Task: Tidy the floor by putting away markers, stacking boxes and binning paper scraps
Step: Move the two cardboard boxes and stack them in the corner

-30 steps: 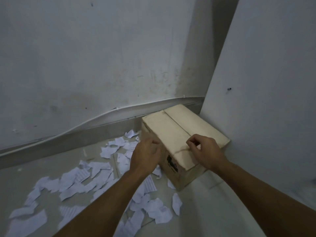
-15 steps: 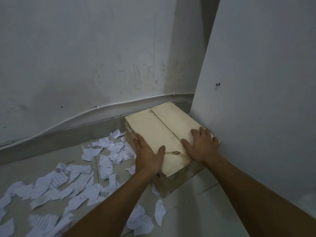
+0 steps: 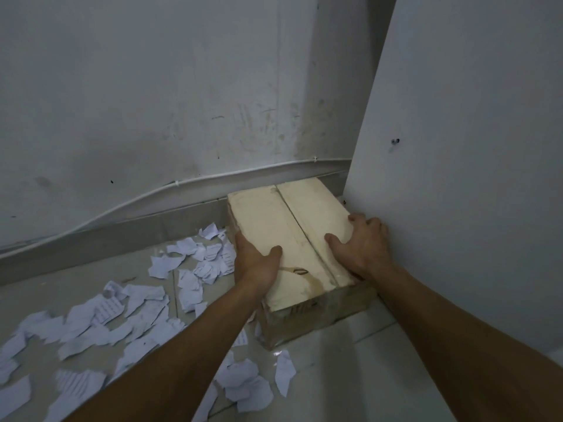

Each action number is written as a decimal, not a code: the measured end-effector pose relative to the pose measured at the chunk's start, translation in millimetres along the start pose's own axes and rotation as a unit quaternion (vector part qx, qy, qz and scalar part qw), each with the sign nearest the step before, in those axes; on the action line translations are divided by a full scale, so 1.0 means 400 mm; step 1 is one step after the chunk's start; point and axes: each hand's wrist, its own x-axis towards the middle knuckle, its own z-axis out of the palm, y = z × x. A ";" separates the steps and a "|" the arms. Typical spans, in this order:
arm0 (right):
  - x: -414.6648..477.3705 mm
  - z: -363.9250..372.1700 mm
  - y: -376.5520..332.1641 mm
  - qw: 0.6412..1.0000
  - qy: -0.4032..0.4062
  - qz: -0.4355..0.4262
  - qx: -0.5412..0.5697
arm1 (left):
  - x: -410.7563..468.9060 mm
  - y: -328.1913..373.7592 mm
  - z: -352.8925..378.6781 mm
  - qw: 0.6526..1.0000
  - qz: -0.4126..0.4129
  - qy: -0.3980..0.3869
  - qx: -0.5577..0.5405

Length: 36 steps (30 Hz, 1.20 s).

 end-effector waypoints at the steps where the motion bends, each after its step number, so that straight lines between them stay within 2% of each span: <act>1: -0.006 -0.004 0.002 1.000 0.008 -0.002 0.024 | 0.000 0.003 -0.005 1.000 0.002 -0.003 0.002; 8: -0.018 -0.059 -0.046 0.997 0.063 -0.007 0.052 | -0.016 0.051 -0.074 0.999 0.038 0.016 -0.008; 14: -0.049 -0.091 -0.146 0.998 0.000 -0.035 0.044 | -0.032 0.087 -0.225 0.999 0.043 0.018 0.016; 19: -0.127 -0.063 -0.266 0.990 -0.062 -0.096 0.081 | -0.049 0.080 -0.392 0.999 0.034 0.021 0.028; 30: -0.267 0.024 -0.618 0.964 -0.133 -0.200 0.113 | -0.086 -0.007 -0.781 0.989 0.013 0.146 0.031; 36: -0.370 0.093 -0.819 0.933 -0.186 -0.267 0.154 | -0.155 -0.057 -1.008 0.972 -0.010 0.230 0.043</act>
